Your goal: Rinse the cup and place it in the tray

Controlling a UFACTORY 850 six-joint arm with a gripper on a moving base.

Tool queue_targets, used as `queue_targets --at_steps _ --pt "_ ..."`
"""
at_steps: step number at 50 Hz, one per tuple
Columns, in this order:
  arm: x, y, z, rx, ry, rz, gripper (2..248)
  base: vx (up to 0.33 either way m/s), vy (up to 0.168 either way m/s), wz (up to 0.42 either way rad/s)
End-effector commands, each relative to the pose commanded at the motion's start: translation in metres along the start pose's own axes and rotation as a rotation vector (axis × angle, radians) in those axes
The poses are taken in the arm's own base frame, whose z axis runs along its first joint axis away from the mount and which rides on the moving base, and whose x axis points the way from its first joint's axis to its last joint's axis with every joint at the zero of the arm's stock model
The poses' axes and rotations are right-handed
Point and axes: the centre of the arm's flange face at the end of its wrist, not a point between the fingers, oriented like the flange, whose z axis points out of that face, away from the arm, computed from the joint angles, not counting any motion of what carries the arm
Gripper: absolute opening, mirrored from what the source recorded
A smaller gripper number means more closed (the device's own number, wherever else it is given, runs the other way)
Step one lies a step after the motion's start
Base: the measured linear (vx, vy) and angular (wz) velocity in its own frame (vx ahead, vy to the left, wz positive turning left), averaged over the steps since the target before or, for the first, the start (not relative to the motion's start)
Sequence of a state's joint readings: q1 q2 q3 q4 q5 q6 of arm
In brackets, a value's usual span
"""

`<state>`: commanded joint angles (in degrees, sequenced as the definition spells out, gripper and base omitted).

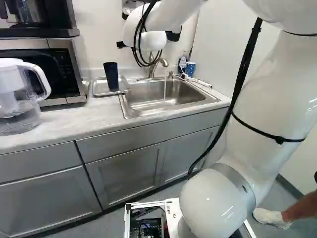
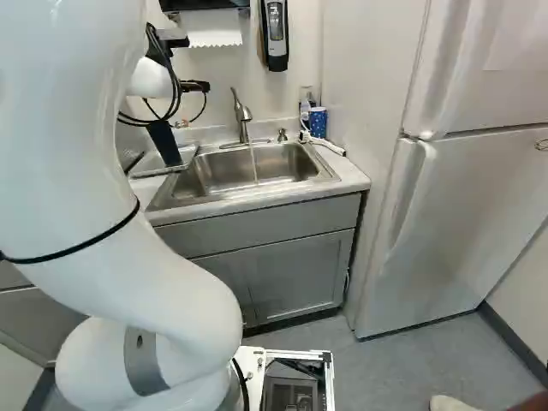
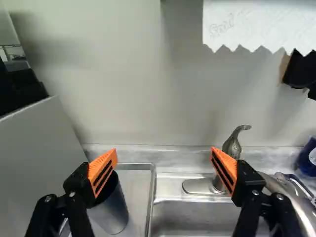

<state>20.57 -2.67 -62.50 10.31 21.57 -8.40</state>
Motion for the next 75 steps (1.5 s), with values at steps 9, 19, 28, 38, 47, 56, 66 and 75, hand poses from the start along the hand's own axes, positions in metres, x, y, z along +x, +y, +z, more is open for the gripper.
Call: queue_targets --at_steps 9,19,28,38,47,56,66,75 --pt "0.009 0.014 0.002 -0.022 0.001 0.005 247 0.0 0.0 0.0" --pt "0.019 0.028 0.008 -0.046 0.002 0.011 247 0.0 0.0 0.0" --pt "0.029 0.042 0.015 -0.068 0.004 0.016 247 0.0 0.0 0.0" --pt "0.039 0.057 0.023 -0.09 0.006 0.021 247 0.0 0.0 0.0" --pt "0.046 0.068 0.034 -0.106 0.004 0.024 247 0.0 0.0 0.0" --pt "0.047 0.079 0.048 -0.122 0.003 0.027 247 0.0 0.0 0.0" --pt "0.049 0.089 0.066 -0.136 0.008 0.029 247 0.0 0.0 0.0" --pt "0.049 0.093 0.084 -0.138 0.007 0.03 247 0.0 0.0 0.0"
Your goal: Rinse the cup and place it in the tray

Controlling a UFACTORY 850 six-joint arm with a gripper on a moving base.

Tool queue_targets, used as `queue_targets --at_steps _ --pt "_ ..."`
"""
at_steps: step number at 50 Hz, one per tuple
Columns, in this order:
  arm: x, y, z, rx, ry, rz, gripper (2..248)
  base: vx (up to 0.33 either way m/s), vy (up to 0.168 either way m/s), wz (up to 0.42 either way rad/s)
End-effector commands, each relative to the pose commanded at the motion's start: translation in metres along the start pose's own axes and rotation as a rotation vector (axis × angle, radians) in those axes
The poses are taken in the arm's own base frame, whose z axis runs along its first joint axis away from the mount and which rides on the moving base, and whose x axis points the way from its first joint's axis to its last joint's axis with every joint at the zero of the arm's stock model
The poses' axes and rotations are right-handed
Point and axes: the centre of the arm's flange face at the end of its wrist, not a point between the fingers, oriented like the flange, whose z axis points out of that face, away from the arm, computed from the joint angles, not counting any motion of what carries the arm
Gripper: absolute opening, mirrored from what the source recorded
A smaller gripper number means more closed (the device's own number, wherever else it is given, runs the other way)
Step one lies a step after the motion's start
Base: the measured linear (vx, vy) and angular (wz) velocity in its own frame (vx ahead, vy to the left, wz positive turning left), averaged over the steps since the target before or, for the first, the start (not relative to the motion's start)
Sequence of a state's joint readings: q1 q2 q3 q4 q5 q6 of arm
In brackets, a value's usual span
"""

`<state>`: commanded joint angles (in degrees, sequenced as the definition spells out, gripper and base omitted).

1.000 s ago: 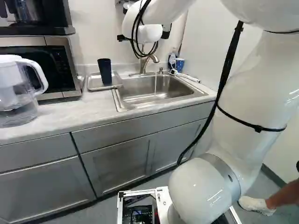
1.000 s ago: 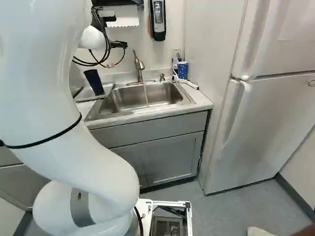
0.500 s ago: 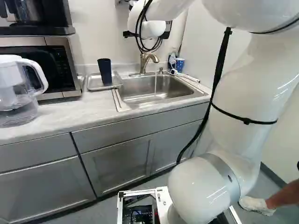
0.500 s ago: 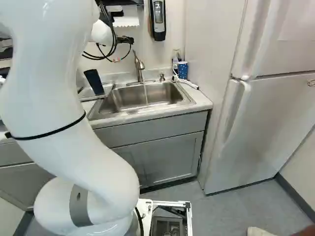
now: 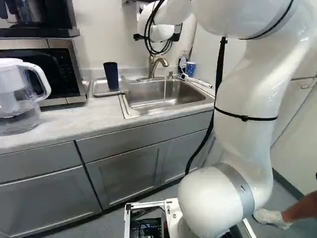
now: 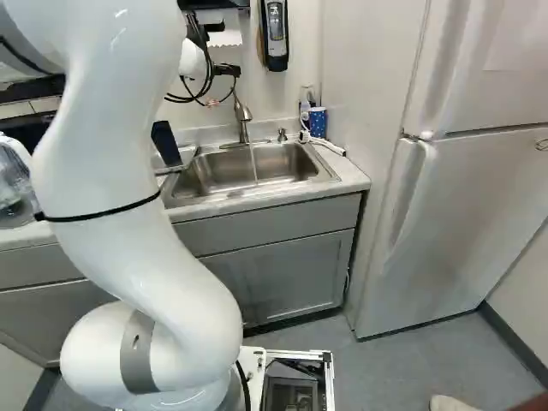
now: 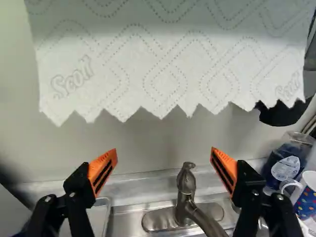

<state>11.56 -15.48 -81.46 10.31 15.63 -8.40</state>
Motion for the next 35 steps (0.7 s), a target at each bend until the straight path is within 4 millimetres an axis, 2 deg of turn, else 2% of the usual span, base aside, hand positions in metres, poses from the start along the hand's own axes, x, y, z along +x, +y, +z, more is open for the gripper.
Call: queue_targets --at_steps 20,35 --pt "-0.002 -0.008 0.037 0.015 -0.022 -0.001 247 0.0 0.0 0.0" --pt "-0.005 -0.021 0.045 0.036 -0.047 -0.004 247 0.0 0.0 0.0"
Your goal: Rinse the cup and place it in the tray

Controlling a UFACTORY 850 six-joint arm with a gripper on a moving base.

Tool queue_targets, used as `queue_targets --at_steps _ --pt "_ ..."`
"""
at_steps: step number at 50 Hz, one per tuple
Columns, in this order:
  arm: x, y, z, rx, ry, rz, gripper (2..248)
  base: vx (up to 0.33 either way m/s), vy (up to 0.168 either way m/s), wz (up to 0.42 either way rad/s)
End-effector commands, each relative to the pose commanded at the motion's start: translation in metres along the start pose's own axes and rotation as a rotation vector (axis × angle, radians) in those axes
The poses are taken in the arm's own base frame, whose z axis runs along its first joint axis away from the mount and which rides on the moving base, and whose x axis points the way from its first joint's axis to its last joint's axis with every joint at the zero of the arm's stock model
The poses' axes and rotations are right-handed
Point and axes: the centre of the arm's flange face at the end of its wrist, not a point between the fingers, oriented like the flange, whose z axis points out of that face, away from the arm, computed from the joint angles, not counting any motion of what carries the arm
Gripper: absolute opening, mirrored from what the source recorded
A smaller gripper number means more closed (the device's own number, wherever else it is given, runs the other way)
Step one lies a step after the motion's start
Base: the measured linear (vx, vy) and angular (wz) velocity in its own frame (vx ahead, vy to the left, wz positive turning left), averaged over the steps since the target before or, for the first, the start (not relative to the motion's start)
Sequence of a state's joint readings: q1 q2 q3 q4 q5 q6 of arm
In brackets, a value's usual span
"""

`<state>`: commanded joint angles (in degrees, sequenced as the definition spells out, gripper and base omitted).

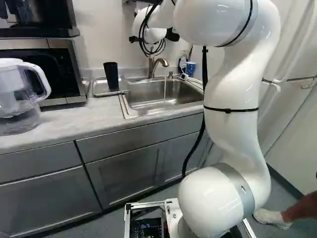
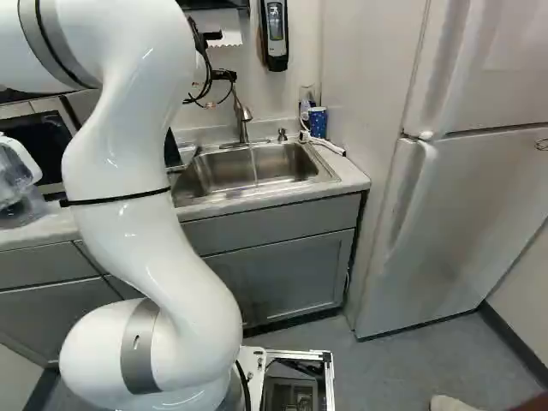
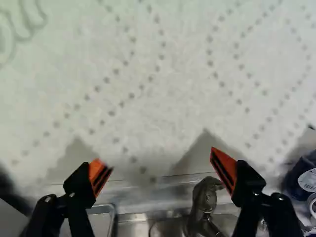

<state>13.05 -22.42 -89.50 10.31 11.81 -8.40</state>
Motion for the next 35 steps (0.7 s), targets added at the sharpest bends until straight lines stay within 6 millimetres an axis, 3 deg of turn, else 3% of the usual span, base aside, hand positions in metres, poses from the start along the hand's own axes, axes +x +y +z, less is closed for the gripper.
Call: queue_targets --at_steps 35 --pt "-0.0076 -0.0033 -0.007 0.015 -0.081 -0.001 247 0.0 0.0 0.0"
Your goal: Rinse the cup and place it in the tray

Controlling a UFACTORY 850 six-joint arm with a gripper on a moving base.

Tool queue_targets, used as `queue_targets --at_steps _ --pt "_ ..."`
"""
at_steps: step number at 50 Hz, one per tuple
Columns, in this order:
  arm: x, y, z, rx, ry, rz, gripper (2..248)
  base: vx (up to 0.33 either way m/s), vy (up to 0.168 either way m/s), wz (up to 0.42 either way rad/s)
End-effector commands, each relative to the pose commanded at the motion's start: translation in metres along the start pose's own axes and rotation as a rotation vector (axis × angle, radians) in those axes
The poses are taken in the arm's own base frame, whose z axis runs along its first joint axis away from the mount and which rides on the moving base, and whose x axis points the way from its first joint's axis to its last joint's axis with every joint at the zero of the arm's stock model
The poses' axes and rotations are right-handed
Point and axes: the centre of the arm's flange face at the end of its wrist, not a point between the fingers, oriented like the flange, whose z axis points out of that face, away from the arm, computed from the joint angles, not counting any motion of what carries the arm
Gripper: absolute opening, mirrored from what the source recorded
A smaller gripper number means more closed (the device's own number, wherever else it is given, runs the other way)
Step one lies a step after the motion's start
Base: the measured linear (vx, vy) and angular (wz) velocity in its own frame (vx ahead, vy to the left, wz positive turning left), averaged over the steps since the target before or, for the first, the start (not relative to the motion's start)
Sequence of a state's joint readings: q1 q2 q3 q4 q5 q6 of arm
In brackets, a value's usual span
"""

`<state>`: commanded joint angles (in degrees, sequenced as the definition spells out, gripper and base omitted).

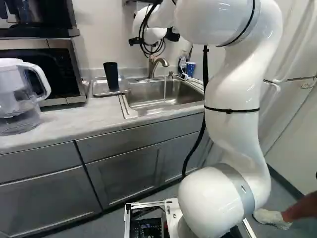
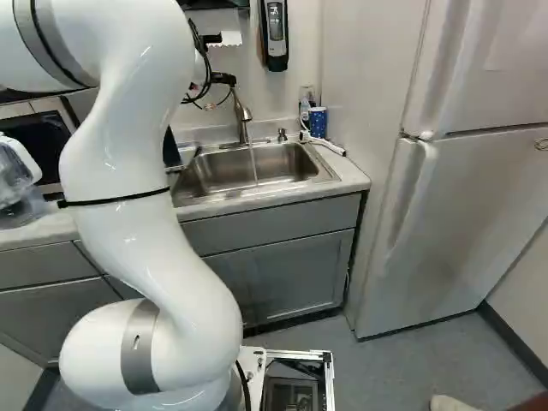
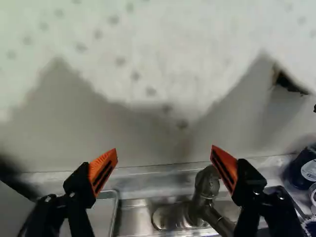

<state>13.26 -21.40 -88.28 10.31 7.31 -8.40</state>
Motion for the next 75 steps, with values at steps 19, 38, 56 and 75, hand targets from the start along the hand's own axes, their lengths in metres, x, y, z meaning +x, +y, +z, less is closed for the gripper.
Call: queue_targets --at_steps 19,38,56,75 --pt "-0.007 -0.006 -0.018 0.015 -0.05 -0.003 247 0.0 0.0 0.0" --pt "-0.015 -0.009 -0.042 0.025 -0.1 -0.005 247 0.0 0.0 0.0" --pt "-0.018 -0.005 -0.05 0.02 -0.112 -0.003 247 0.0 0.0 0.0" --pt "-0.022 -0.003 -0.072 0.019 -0.119 -0.003 247 0.0 0.0 0.0"
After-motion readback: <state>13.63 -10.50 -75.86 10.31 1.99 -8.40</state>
